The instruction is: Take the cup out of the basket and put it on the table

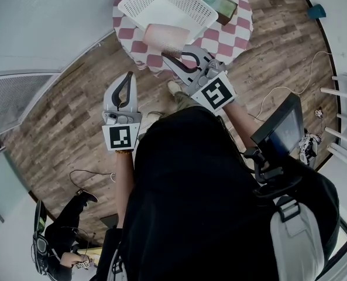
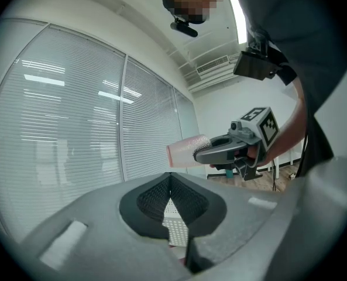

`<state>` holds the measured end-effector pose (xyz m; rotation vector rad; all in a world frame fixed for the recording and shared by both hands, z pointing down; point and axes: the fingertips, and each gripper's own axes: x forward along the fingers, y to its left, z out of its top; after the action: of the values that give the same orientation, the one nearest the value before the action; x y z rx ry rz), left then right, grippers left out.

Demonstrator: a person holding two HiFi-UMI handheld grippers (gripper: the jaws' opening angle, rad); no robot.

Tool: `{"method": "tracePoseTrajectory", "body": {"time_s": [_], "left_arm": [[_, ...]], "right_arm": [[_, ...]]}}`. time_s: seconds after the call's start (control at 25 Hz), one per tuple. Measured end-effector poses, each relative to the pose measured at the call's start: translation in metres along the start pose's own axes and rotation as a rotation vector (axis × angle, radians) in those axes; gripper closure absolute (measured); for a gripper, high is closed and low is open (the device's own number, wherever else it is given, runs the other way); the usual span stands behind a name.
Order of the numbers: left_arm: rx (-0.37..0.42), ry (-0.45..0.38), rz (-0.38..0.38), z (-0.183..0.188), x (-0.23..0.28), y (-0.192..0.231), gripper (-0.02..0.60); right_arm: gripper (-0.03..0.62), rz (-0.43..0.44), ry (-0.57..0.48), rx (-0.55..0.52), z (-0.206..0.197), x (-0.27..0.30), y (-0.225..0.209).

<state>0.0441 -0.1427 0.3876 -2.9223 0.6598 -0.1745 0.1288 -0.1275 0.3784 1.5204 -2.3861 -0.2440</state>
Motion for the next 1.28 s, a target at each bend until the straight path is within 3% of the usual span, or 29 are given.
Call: {"method": "tracePoseTrajectory", "body": {"time_s": [0.92,1.08,1.28], "left_arm": [[-0.014,-0.041,-0.083,-0.023,0.022,-0.015,0.575],[0.073,-0.051,-0.131,-0.030,0.026,-0.024,0.575],[-0.057,-0.040,-0.126,-0.045,0.033,-0.031,0.575]], "right_arm": [[0.571,0.022,0.006,0.114,-0.047,0.003,0.011],[0.571,0.030,0.005,0.139,-0.053,0.004,0.014],[0.571,0.043,-0.008,0.164,-0.060,0.004,0.018]]}}
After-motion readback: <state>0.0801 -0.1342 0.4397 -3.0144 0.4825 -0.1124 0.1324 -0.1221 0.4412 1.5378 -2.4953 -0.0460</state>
